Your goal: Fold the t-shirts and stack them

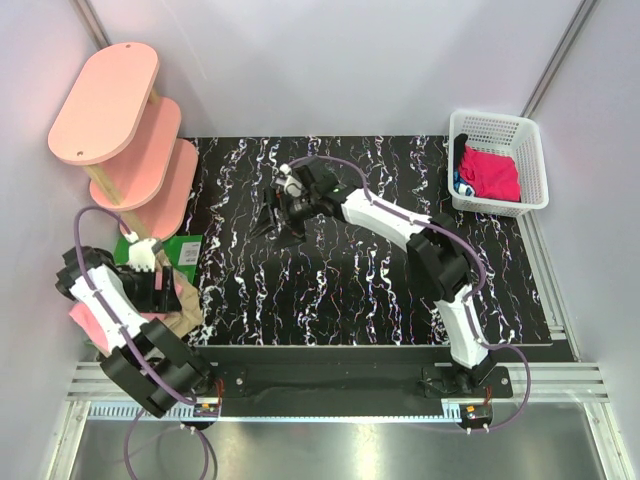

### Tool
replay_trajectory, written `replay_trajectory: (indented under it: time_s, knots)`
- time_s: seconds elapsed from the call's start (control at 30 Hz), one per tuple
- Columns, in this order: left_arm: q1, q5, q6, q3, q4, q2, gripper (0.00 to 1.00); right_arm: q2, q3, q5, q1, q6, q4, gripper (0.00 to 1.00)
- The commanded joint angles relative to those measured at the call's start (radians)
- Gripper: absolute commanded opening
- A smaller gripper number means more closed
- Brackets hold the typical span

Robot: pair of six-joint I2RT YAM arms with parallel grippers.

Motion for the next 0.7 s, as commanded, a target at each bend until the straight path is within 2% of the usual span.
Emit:
replay_trajectory:
  time_s: [0.0,0.3,0.37,0.53,0.67]
  knots:
    - [-0.004,-0.037,0.079,-0.037,0.055,0.032,0.76,-0.11,-0.042,0.012,-0.025,-0.003,0.007,0.96]
    - [-0.015,-0.172,0.106,-0.158,0.176,0.331,0.74,-0.165,-0.082,0.035,-0.041,0.0,0.007,0.97]
    - [-0.015,-0.185,0.118,-0.18,0.215,0.353,0.74,-0.176,-0.092,0.037,-0.049,0.0,0.008,0.97]
    - [-0.022,-0.174,0.138,-0.188,0.198,0.338,0.74,-0.19,-0.103,0.04,-0.057,-0.001,0.007,0.97]
    - [-0.025,-0.122,0.207,-0.093,0.05,0.237,0.75,-0.191,-0.102,0.043,-0.06,0.002,0.005,0.97]
